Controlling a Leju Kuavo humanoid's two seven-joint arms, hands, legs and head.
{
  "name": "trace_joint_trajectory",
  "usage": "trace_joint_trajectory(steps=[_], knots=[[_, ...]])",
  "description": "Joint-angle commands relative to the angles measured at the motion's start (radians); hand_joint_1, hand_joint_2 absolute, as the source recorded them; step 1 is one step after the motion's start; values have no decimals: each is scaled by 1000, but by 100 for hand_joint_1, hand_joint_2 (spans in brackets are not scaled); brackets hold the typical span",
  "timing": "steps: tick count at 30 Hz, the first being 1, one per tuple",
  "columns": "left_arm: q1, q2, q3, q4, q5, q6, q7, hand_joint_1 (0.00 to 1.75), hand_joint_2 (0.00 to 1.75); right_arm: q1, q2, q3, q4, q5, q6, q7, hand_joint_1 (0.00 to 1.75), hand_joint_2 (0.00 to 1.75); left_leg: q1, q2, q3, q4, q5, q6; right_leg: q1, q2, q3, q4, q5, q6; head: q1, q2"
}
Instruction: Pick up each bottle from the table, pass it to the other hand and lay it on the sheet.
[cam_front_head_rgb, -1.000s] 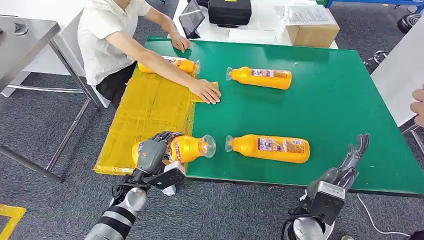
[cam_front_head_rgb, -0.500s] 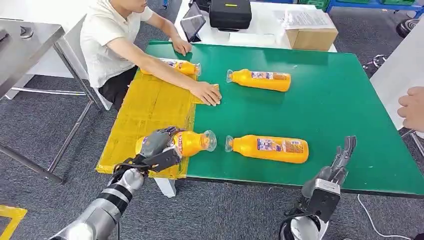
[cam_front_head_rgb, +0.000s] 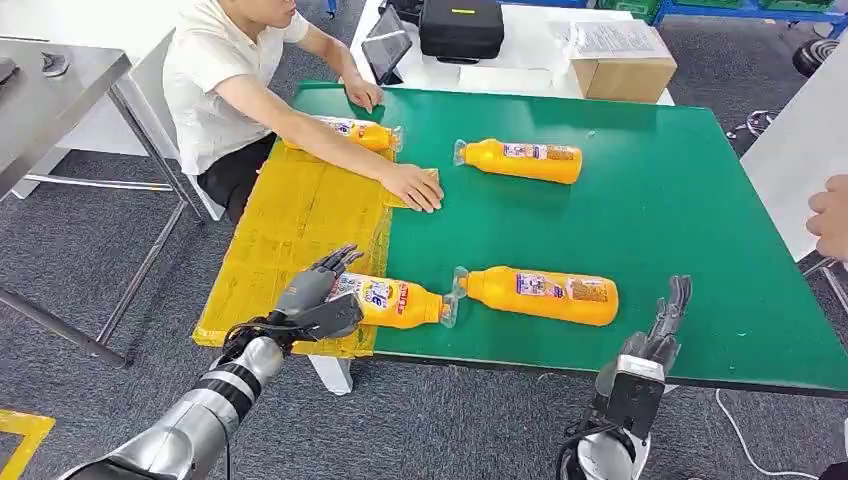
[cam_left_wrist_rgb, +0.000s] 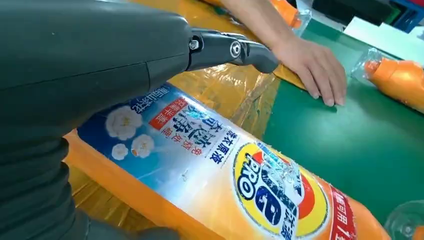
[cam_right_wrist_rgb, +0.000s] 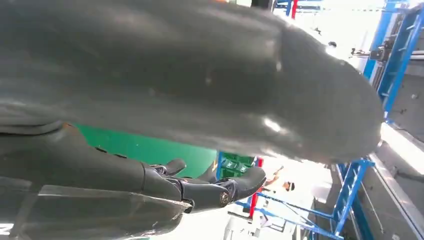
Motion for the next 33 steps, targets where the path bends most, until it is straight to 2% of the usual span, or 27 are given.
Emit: trace_joint_trajectory(steps=[1, 5, 7, 8, 10, 17, 20, 22, 24, 27, 28, 29, 30, 32, 33], knots=[[22, 17, -25, 121, -8, -70, 20, 0, 175, -36, -20, -5, 83, -4, 1, 3, 0, 0, 0, 4, 4, -2, 0, -1, 0, 4, 2, -2, 1, -1, 0, 0], [39, 0, -5, 69, 26, -77, -38, 0, 175, -27, -20, -16, 76, 1, 1, 3, 0, 0, 0, 3, 4, -2, 0, -1, 0, 3, 3, -2, 1, -1, 0, 0], [78, -19, 35, -31, 114, -152, -106, 0, 175, -16, -22, -24, 65, 7, 1, 3, 0, 0, 0, 2, 5, -2, 0, -2, 0, 3, 3, -2, 1, -2, 0, 0], [117, -30, 56, -123, 196, -247, -143, 0, 175, -11, -22, -27, 61, 15, 1, 3, 0, 0, 0, 3, 4, -2, 0, -2, 0, 3, 2, -2, 1, -2, 0, 0], [181, -31, 53, -277, 291, -343, -146, 0, 175, -7, -23, -31, 58, 17, 1, 3, 0, 0, 0, 3, 4, -2, 0, -2, 0, 3, 2, -2, 1, -2, 0, 0], [181, -31, 53, -277, 291, -343, -146, 0, 175, -7, -23, -31, 58, 17, 1, 3, 0, 0, 1, 2, -1, -1, 0, -1, 1, 2, -3, -1, 1, 0, 0, 0], [223, -21, 18, -405, 337, -362, -183, 0, 175, -7, -19, -36, 57, 30, 1, 3, 0, 0, 1, 3, -2, 0, -1, -1, 1, 2, -4, 0, 1, 0, 0, 0], [251, -30, -8, -515, 331, -289, -188, 0, 175, -4, -18, -37, 51, 34, 1, 3, 0, 0, 1, 3, -2, 0, -2, -2, 1, 2, -4, 0, 0, -1, 0, 0], [277, -45, -19, -605, 414, -314, -143, 0, 175, 0, -8, -51, 48, 55, 1, 3, 0, 0, 1, 1, -5, 1, -1, -1, 1, 1, -6, 1, 0, 0, 0, 0], [305, -46, -95, -712, 416, -169, -113, 0, 175, 14, 2, -79, 40, 130, 1, 3, 0, 0, 0, 1, -11, 1, 1, 0, 0, 0, -13, 0, 1, 1, 0, 0], [314, -43, -123, -738, 437, -152, -107, 0, 175, 13, -22, -57, 74, 175, 1, 3, 0, 0, 0, 1, -11, 1, 0, 0, 0, -1, -12, 1, 1, 1, 0, 0], [332, -53, -144, -762, 480, -145, -97, 0, 175, -18, -59, -53, 244, 333, 1, 3, 0, 0, 1, 0, -10, 1, -1, -1, 1, -1, -10, 0, 0, 0, 0, 0], [348, -71, -156, -764, 511, -129, -81, 0, 175, -42, -67, -107, 332, 494, 1, 4, 0, 175, 1, 1, -10, 0, 0, 0, 1, 0, -10, -1, 1, 1, 0, 0], [360, -129, -200, -711, 572, -72, -31, 0, 175, -68, -62, -286, 376, 838, 1, 9, 0, 175, 2, 1, -6, -2, -1, 0, 2, 0, -6, -5, 1, 1, 0, 0], [350, -148, -267, -658, 569, -5, -49, 0, 175, -75, -102, -315, 345, 894, 1, 3, 0, 175, 1, -2, -9, -1, 0, 0, 1, -3, -8, -3, 1, 1, 0, 0]])
